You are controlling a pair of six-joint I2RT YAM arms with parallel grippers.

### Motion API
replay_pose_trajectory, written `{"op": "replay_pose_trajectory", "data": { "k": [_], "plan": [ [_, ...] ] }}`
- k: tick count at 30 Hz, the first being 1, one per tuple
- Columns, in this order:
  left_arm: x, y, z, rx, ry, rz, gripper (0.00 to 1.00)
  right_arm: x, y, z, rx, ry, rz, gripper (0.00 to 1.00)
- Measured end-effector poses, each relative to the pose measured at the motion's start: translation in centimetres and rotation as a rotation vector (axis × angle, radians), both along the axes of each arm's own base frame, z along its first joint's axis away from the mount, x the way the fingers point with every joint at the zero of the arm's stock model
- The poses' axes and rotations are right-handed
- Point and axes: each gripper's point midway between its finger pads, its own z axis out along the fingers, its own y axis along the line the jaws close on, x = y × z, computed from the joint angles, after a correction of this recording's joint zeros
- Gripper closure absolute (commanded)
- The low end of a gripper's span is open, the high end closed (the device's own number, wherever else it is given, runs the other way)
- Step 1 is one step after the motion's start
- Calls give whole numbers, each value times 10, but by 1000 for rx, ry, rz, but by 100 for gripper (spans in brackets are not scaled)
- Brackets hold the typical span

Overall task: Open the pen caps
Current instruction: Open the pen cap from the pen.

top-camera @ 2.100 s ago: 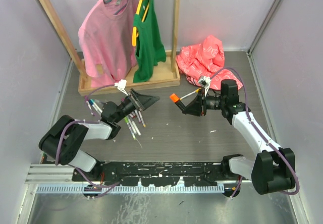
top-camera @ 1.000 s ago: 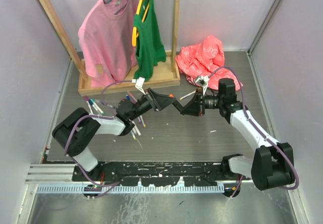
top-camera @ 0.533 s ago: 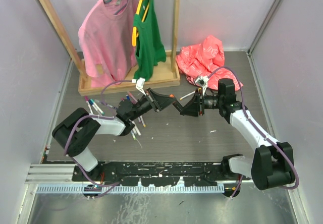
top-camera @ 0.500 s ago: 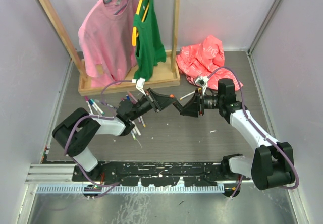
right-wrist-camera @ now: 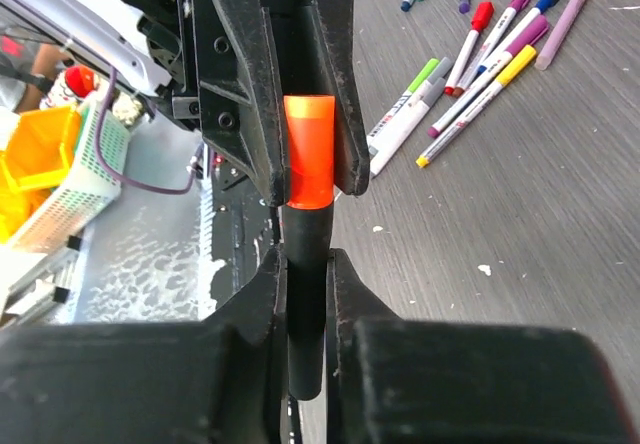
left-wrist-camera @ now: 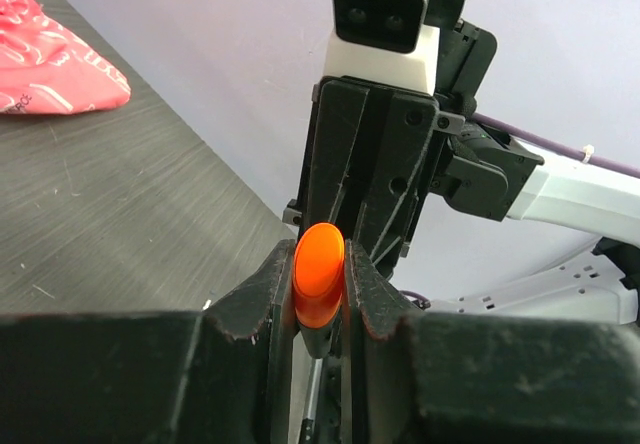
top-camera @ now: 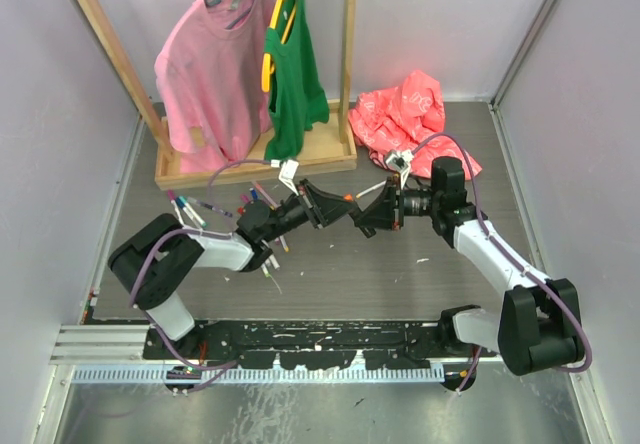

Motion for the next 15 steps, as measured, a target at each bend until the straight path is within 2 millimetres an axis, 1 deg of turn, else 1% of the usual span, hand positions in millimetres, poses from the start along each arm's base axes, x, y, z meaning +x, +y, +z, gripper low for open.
{"op": "replay_pose_trajectory", "data": {
  "k": [6,13,15],
  "plan": [
    [9,5,8,24,-57,4,100,4,2,3,8,-30,9,99],
    [17,23,37,32,-135,7,100,14,16,26,19,-153,26,99],
    [18,27,42,31,-140,11,100,16,19,29,16,-179,25,99]
  ]
}}
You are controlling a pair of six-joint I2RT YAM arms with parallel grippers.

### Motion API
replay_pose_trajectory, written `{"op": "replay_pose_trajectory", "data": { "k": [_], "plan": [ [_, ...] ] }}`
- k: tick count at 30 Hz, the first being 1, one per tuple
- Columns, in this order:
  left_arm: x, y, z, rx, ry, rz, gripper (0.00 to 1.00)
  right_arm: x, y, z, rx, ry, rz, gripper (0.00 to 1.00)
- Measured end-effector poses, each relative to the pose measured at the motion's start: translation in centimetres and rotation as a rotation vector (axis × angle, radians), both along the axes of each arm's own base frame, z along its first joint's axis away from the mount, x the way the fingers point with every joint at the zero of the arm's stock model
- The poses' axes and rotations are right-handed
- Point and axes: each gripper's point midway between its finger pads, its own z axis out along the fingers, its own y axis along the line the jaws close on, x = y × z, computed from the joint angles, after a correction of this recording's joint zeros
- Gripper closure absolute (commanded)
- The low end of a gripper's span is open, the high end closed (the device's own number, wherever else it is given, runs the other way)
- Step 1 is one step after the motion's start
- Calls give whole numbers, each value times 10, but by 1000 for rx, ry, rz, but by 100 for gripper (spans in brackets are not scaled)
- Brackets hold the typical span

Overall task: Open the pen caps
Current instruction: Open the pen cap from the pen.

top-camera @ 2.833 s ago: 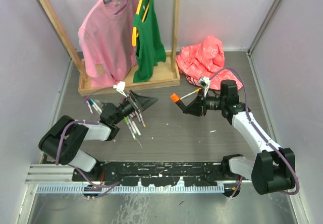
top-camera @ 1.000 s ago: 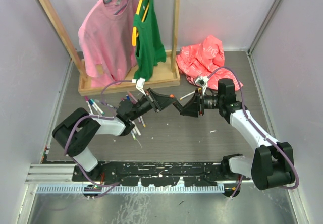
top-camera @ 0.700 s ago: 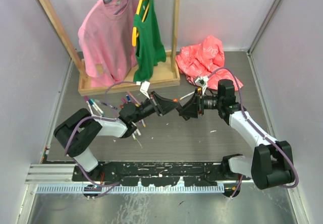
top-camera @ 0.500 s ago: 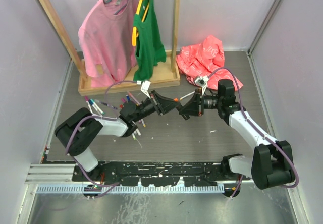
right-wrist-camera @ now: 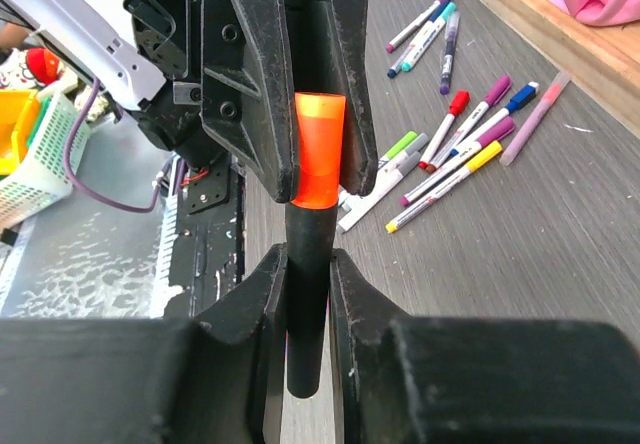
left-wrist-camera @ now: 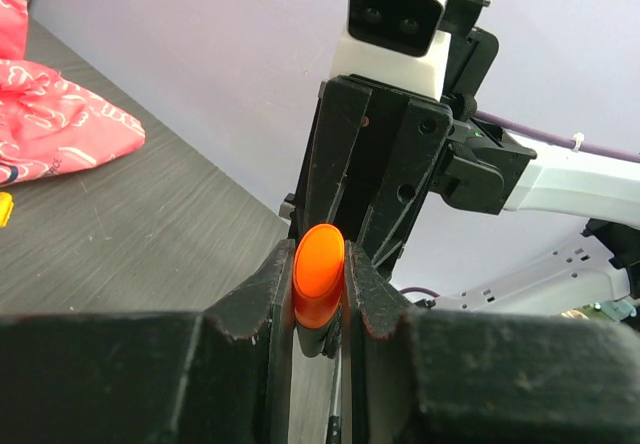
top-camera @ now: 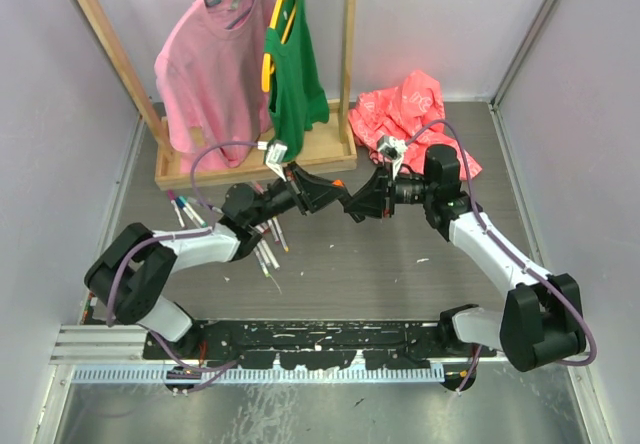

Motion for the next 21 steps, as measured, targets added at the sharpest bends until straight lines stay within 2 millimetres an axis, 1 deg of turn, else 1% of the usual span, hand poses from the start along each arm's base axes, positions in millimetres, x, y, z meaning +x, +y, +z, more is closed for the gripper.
{"op": "replay_pose_trajectory", "data": {
  "k": [8,14,15,16,18,19,20,21],
  "plan": [
    [2,5,5,5,18,23,100,2,4,2,-17,-47,2,99],
    [0,13,15,9,-1,62,100,1,8,11,-9,-95,18,99],
    [12,23,30,-41,-12,140,100,-7,7,6,-13,-78,47,99],
    [24,40,50,-96,-39,222,100,-15,6,-2,-19,-43,66,99],
    [40,82,97,-224,-111,381,100,-31,3,-22,-38,53,98,99],
    [41,105,124,-298,-160,449,100,-37,3,-29,-46,92,110,99],
    [36,118,145,-356,-200,480,100,-41,2,-32,-49,113,119,99],
    [29,128,161,-404,-233,496,100,-44,2,-33,-50,128,128,99]
  ]
}}
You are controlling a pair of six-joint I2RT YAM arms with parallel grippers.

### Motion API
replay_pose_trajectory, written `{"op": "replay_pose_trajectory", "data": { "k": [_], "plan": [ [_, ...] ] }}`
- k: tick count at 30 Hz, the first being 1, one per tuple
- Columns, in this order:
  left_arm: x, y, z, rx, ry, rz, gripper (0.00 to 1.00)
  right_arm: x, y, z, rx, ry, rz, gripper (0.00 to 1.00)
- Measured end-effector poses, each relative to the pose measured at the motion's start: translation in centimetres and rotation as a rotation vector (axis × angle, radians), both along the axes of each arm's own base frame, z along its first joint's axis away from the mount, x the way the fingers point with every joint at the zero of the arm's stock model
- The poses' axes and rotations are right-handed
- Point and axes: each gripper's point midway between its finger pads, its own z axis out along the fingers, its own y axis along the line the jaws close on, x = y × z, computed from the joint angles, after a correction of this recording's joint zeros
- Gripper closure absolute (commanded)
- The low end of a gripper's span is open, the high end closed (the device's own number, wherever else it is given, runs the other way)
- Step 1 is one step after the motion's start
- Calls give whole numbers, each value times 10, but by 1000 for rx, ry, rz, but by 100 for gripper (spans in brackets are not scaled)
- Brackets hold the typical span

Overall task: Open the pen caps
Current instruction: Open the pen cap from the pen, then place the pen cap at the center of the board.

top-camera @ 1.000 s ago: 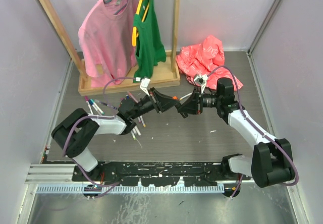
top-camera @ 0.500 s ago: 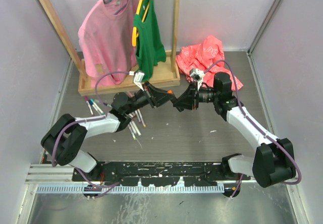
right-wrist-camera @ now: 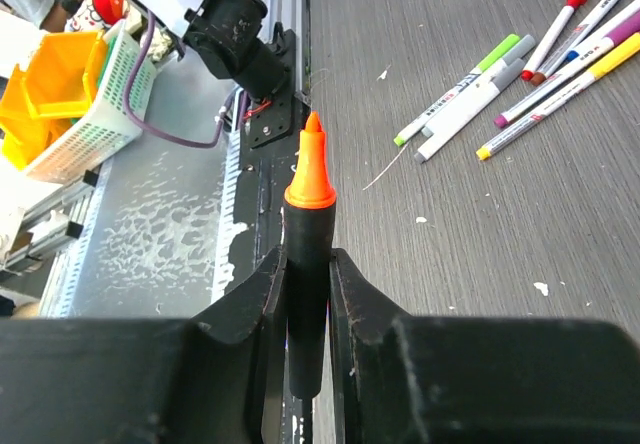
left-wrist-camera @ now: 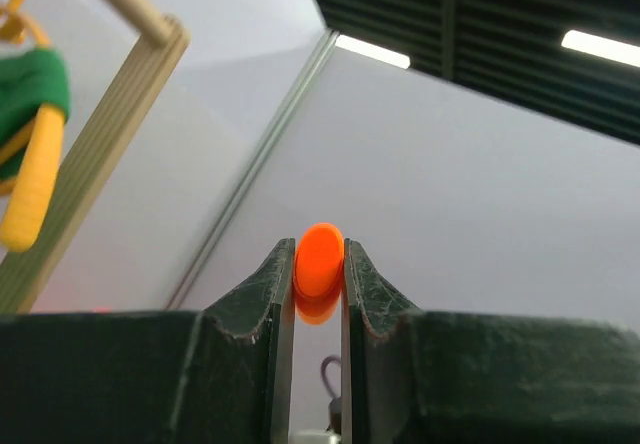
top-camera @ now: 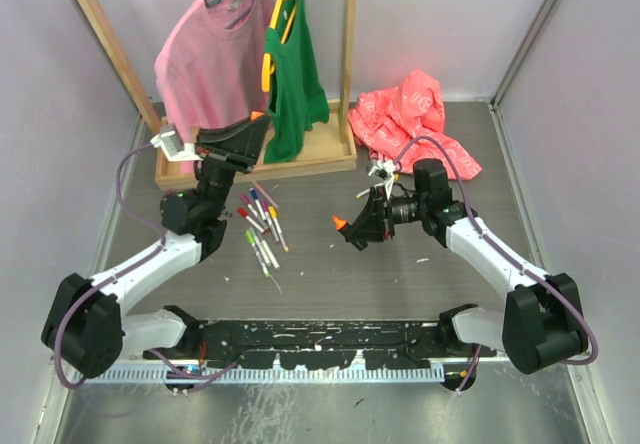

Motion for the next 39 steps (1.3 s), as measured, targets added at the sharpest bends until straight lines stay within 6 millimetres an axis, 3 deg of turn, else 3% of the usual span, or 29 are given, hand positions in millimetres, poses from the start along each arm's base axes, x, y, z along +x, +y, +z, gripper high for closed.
{"op": "replay_pose_trajectory", "data": {
  "k": [3,5,7,9,17,23,28,34,39],
  "plan": [
    [-21,17,31,-73,-90,16,100,-2,0,-2,-3,-1,7,99],
    [-26,20,33,-78,-100,14,100,0,-2,-7,-26,-11,-7,99],
    [-28,18,21,-53,-75,5,100,6,-5,-14,-71,-37,-46,99],
    [-29,16,2,-15,-29,-5,100,16,-9,-20,-132,-83,-103,99],
    [-35,11,-119,164,303,-60,96,54,-37,-37,-323,-209,-317,99],
    [-24,-6,-210,277,595,-129,100,94,-71,-73,-490,-103,-550,99],
    [-19,-21,-274,364,786,-164,100,116,-99,-98,-575,16,-727,99],
    [-6,-36,-319,444,928,-122,100,137,-125,-108,-618,86,-921,96],
    [17,-46,-343,491,1011,-66,100,146,-140,-126,-676,153,-1034,94]
  ]
}}
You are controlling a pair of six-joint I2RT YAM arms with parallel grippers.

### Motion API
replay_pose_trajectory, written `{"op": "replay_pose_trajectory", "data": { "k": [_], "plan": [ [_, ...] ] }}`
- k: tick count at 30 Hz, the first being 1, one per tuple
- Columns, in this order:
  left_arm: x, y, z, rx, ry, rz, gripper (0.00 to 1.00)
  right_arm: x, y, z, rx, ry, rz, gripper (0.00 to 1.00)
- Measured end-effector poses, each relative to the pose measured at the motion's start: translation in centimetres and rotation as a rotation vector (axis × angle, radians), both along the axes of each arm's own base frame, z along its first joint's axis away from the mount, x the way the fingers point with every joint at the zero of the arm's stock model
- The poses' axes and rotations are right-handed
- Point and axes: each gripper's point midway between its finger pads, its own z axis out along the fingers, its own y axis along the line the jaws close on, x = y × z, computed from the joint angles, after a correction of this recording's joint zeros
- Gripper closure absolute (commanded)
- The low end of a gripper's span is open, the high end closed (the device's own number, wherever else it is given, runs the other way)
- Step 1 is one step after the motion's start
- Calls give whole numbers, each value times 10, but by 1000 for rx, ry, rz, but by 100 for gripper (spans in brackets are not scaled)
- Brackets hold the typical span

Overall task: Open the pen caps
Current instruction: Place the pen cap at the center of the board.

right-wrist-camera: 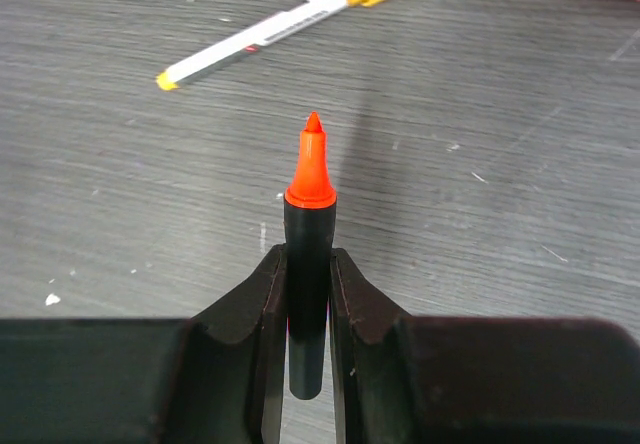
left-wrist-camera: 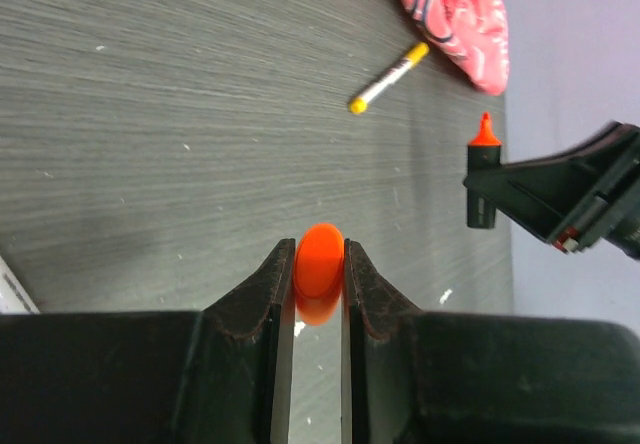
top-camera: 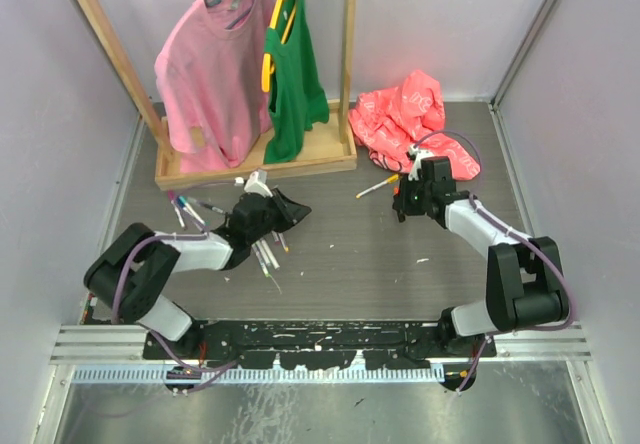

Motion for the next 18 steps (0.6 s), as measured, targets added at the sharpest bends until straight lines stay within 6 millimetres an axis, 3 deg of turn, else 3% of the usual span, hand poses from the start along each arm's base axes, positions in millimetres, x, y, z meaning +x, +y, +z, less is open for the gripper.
{"op": "replay_pose_trajectory", "data": {
  "k": [9,18],
  "plan": [
    [33,-2,-50,158,101,79,100,4,-22,-27,-58,67,-131,94],
    [58,13,-56,330,133,178,94,18,-35,-43,-52,130,-196,88]
  ]
}}
